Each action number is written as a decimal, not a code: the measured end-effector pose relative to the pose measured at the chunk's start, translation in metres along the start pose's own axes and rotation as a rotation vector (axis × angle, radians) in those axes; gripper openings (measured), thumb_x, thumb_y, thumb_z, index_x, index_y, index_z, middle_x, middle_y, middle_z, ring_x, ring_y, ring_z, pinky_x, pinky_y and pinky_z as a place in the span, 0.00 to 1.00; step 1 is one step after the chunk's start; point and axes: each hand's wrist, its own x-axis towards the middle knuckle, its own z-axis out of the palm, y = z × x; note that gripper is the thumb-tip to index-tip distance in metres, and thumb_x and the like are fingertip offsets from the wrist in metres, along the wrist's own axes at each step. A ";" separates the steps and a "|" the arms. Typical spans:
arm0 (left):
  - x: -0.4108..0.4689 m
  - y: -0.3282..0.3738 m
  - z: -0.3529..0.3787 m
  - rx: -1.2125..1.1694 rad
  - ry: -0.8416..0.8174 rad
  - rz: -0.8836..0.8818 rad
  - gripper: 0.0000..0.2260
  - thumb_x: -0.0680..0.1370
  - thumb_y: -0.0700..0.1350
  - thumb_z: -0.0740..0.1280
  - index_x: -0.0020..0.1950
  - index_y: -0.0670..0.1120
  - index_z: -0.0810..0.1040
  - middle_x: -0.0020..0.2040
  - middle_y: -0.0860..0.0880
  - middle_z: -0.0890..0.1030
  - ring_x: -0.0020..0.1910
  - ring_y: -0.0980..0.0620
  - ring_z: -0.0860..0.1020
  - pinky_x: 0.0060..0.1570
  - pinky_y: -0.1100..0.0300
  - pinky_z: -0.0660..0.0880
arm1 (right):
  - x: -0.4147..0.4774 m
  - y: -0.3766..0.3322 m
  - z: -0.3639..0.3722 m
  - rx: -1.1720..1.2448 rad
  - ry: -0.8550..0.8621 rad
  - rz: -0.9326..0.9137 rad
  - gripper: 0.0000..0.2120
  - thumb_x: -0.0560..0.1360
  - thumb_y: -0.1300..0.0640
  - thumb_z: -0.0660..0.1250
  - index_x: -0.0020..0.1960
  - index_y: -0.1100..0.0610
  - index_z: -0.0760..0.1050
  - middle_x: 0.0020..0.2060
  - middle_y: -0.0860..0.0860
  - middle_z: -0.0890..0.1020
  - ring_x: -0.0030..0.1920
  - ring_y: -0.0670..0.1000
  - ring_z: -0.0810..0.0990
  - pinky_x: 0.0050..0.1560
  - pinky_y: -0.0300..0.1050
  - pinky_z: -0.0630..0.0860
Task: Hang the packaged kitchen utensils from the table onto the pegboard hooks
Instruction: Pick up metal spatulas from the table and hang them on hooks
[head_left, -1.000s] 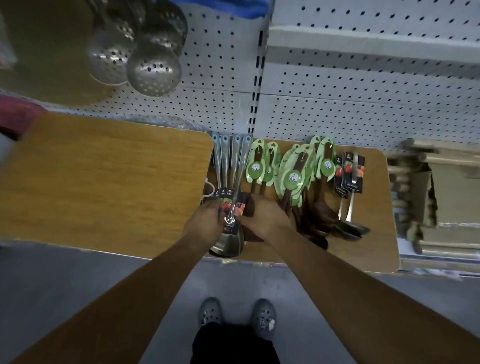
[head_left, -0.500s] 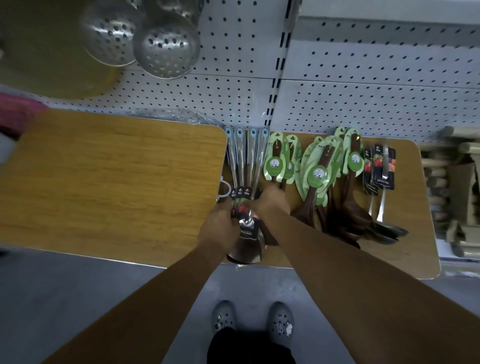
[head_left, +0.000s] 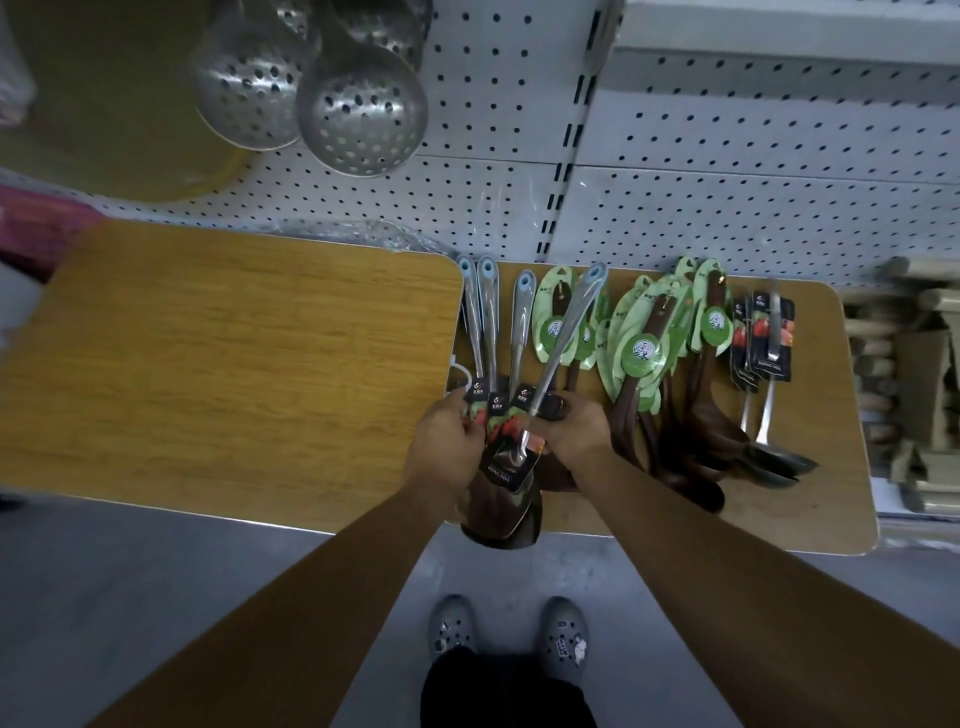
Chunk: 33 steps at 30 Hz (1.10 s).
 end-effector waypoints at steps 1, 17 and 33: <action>0.002 0.001 0.002 0.014 0.006 0.010 0.17 0.79 0.46 0.65 0.68 0.48 0.73 0.53 0.50 0.81 0.49 0.52 0.80 0.48 0.50 0.81 | -0.002 0.001 -0.001 0.040 -0.008 0.010 0.22 0.65 0.56 0.82 0.56 0.59 0.81 0.45 0.54 0.86 0.34 0.48 0.81 0.28 0.36 0.76; 0.015 0.014 0.025 0.025 -0.102 -0.216 0.07 0.77 0.48 0.71 0.52 0.47 0.80 0.47 0.50 0.83 0.41 0.56 0.78 0.39 0.62 0.72 | -0.021 0.014 -0.062 0.486 -0.183 0.141 0.05 0.73 0.64 0.74 0.48 0.59 0.85 0.50 0.59 0.86 0.56 0.66 0.82 0.58 0.63 0.80; 0.006 0.024 0.052 -0.004 -0.083 -0.223 0.11 0.72 0.48 0.76 0.48 0.48 0.77 0.39 0.58 0.77 0.39 0.66 0.72 0.33 0.70 0.64 | -0.065 0.032 -0.124 0.577 -0.330 0.084 0.12 0.78 0.66 0.66 0.60 0.60 0.80 0.55 0.60 0.84 0.55 0.63 0.84 0.54 0.58 0.82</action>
